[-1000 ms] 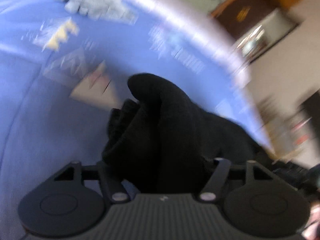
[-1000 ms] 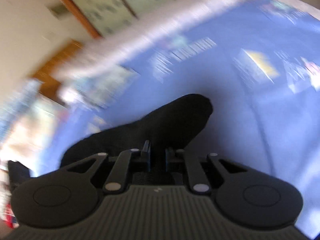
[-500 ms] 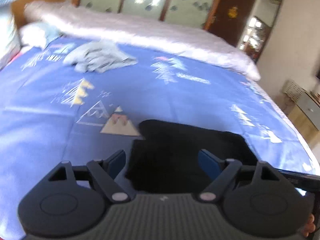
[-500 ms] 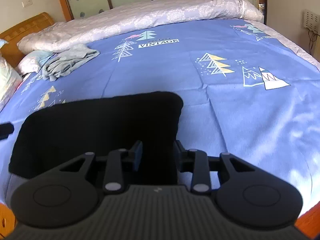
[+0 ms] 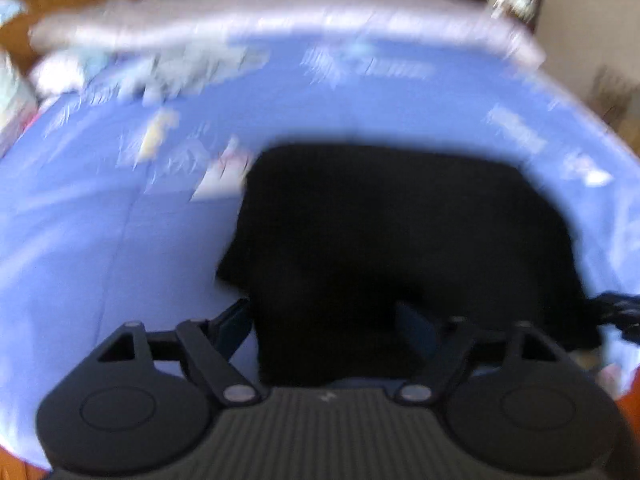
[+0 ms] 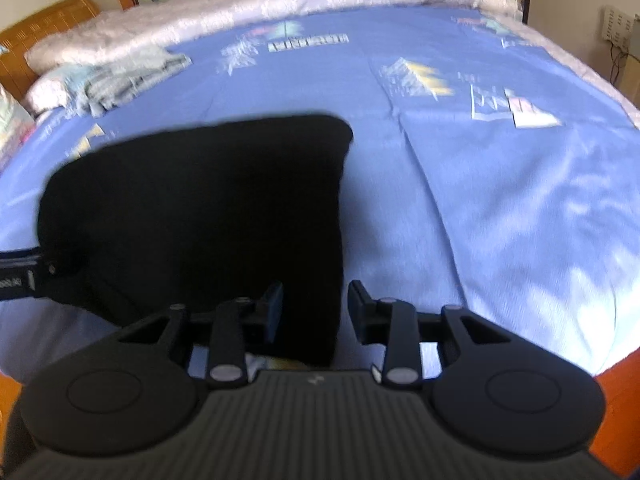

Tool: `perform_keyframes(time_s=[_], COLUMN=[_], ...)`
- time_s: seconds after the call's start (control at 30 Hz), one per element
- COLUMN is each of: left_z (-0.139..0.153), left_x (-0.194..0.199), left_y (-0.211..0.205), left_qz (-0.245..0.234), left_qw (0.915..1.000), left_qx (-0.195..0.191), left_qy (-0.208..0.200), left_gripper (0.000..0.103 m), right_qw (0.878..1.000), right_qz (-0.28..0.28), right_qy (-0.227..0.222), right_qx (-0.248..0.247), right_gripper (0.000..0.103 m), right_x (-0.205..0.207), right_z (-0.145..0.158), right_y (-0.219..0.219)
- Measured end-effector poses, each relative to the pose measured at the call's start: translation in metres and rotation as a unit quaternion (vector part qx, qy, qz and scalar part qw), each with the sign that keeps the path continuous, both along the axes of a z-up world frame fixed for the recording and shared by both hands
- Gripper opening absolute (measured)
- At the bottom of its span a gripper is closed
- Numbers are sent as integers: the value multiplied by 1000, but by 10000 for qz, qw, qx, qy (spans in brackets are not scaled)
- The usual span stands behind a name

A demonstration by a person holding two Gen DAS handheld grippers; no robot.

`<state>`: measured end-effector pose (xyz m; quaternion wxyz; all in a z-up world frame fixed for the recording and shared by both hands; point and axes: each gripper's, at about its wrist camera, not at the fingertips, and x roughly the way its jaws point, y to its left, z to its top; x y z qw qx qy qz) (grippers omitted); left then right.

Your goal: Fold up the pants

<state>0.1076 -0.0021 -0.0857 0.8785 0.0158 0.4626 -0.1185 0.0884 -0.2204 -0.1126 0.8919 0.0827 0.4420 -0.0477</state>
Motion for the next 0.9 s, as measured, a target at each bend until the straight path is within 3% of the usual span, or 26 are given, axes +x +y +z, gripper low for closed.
perform_keyframes(time_s=[0.07, 0.1, 0.27, 0.4, 0.9], left_z=[-16, -18, -12, -15, -13], left_x=[9, 11, 5, 5, -3], left_y=[20, 28, 20, 23, 20], left_qz=[370, 511, 359, 445, 468], left_qw=[9963, 9933, 9974, 9960, 9966], left_qx=[-627, -872, -523, -657, -586], left_qy=[448, 555, 344, 409, 335], left_gripper=[96, 96, 97, 99, 101], right_qw=[10000, 10000, 9999, 9999, 9999], right_qz=[-38, -61, -65, -77, -139], right_qy=[83, 62, 67, 31, -9], right_qx=[37, 19, -41, -96, -55], right_gripper=[43, 45, 47, 48, 49], right_x=[2, 2, 4, 2, -5], right_z=[-9, -10, -11, -13, -9], right_y=[-1, -1, 1, 4, 4])
